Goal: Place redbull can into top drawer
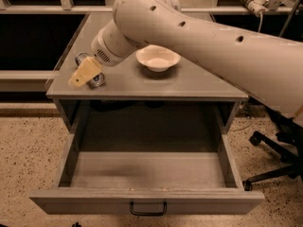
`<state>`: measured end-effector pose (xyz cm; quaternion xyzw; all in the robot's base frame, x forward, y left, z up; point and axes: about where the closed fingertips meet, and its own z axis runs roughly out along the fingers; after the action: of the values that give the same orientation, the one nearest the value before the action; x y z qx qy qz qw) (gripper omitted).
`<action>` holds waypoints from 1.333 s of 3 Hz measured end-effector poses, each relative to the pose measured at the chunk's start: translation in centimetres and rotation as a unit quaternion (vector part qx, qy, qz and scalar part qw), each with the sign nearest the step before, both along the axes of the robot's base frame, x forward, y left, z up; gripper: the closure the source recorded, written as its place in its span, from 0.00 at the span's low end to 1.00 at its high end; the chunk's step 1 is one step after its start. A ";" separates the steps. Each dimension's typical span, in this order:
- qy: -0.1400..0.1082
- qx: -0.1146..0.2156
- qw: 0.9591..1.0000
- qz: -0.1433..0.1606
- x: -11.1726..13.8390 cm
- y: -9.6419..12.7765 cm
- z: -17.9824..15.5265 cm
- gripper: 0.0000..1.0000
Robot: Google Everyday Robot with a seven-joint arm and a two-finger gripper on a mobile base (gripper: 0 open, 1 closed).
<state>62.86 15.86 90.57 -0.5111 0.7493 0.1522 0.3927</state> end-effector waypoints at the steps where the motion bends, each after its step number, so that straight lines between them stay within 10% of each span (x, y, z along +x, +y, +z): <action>1: 0.009 0.002 1.000 -0.011 1.2 0.4 -1.0 0.00; 4: 0.028 -0.004 1.000 -0.006 4.4 3.1 -3.8 0.00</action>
Offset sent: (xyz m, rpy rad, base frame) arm 0.0426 0.0312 -0.0217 -0.0081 0.0080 0.0006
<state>67.24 19.00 86.73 -0.5036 0.7636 0.1613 0.3705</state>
